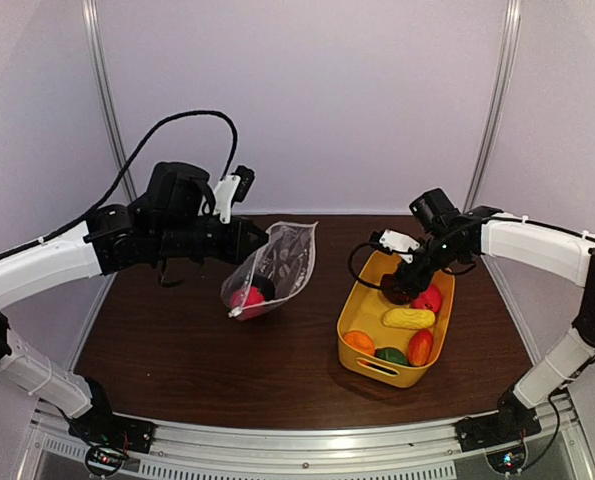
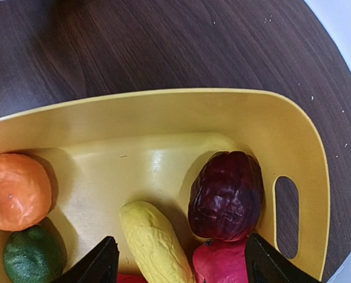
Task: Place the food in the zip-top bag and seal the zipper
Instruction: Pick up the fake vegetable from the bin, then place the fake vegetable in the zipper food storage bag, then pick up the fake fruit from the bin, then place the fake fruit in the zipper food storage bag.
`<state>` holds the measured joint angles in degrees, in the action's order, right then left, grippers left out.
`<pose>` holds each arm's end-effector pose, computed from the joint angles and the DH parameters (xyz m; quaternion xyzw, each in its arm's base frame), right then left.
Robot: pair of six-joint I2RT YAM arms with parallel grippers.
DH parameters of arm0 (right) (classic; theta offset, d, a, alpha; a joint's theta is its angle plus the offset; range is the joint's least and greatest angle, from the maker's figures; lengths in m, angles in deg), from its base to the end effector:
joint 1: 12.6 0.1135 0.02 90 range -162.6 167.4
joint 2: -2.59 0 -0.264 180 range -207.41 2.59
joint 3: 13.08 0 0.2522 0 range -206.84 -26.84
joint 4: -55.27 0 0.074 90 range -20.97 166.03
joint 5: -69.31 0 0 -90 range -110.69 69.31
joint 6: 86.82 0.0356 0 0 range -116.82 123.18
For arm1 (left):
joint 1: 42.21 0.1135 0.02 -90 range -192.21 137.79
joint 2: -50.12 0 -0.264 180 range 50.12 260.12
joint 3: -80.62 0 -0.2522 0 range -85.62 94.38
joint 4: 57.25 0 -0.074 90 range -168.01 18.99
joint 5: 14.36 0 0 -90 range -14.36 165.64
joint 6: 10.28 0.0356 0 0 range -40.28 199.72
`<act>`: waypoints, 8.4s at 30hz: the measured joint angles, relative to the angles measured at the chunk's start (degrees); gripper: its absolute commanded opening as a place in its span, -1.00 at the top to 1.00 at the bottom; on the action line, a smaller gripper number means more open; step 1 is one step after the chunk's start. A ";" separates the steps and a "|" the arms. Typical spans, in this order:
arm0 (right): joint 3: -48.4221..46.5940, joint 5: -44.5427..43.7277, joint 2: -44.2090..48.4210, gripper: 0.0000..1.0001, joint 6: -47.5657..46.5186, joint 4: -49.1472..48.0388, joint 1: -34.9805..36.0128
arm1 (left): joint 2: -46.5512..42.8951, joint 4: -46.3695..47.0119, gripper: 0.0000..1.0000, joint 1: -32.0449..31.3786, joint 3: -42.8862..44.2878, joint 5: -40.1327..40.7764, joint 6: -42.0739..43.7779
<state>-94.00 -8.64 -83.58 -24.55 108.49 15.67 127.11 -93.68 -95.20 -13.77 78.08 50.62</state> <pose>0.2699 0.1536 0.2611 -0.4745 0.8317 0.1023 0.2697 0.1859 -0.2441 0.3574 0.1664 0.8399 -0.3253 0.4014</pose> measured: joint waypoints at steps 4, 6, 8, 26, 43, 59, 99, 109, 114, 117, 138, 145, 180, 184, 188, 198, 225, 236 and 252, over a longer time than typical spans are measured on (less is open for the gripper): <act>0.02 -1.97 -5.29 -0.45 1.03 -1.79 -0.42 | -0.72 1.55 1.00 0.00 -0.39 -0.33 -0.70; 0.02 -2.78 -7.17 -0.45 1.33 -2.29 -0.66 | -1.07 1.88 1.00 0.00 -1.07 -0.39 -0.98; 0.02 -3.43 -8.31 -0.44 1.55 -2.93 -0.74 | -1.60 1.86 1.00 0.00 -1.68 -0.55 -1.14; 1.25 -11.45 -12.48 -0.44 2.56 -9.90 -0.79 | -2.73 3.34 1.00 0.00 -3.23 -1.66 -1.99; 2.64 -11.65 -13.97 -0.21 4.17 -11.43 -0.94 | -2.64 3.61 1.00 0.00 -3.82 -3.78 -2.32; 3.34 -4.26 5.53 -0.12 3.93 -2.10 -0.94 | -2.01 5.07 1.00 0.00 -4.13 -4.24 -2.38; -17.88 23.93 -4.46 -0.20 7.37 -3.82 14.99 | 5.95 13.27 1.00 -0.42 3.48 -11.50 -10.45; -21.62 24.13 -6.62 -0.73 10.84 -4.96 14.99 | 4.87 13.99 1.00 -0.66 1.79 -11.87 -10.88; -21.62 27.63 -4.11 -0.77 11.87 -5.22 14.99 | 4.20 13.99 1.00 -0.70 0.87 -10.78 -10.78; -21.62 28.17 -1.99 -0.76 11.32 -4.74 14.84 | 4.00 12.96 1.00 -0.70 0.85 -8.81 -9.70; -1.99 11.58 3.30 -0.50 -3.48 7.91 -3.04 | -1.38 9.18 1.00 -0.92 -9.16 -1.53 -4.42; -1.99 4.94 -1.03 -0.46 -9.75 12.33 -3.04 | -1.75 8.90 1.00 -1.03 -7.80 -3.15 -4.42; 1.03 -5.01 -13.31 0.03 -13.75 8.57 0.26 | -2.36 9.01 1.00 -1.03 -7.78 -4.83 -4.90; 0.68 -4.22 -9.60 0.14 -12.81 9.11 0.26 | -2.36 9.14 1.00 -1.03 -7.80 -4.83 -4.90; -1.07 -2.95 -3.91 0.18 -11.91 10.23 0.28 | -2.36 9.22 1.00 -1.03 -7.80 -4.83 -4.90; -5.92 6.97 5.95 0.19 -9.92 12.74 0.37 | -1.38 10.12 1.00 -1.03 -7.80 -5.73 -5.31; -17.77 43.74 4.04 0.23 7.87 -12.02 14.43 | 0.61 12.33 1.00 -1.03 -2.89 -9.11 -10.58; -12.63 42.95 -0.70 0.17 9.86 -21.05 16.50 | 0.55 12.37 1.00 -1.03 -2.54 -11.56 -12.63; -11.13 37.03 -1.38 -0.34 8.50 -21.77 16.50 | -0.61 12.35 1.00 -1.03 -2.62 -11.61 -12.85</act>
<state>-105.13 28.39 -84.95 -16.05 86.72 32.18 126.50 -81.33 -96.23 -16.39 66.47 37.77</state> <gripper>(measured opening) 0.671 0.012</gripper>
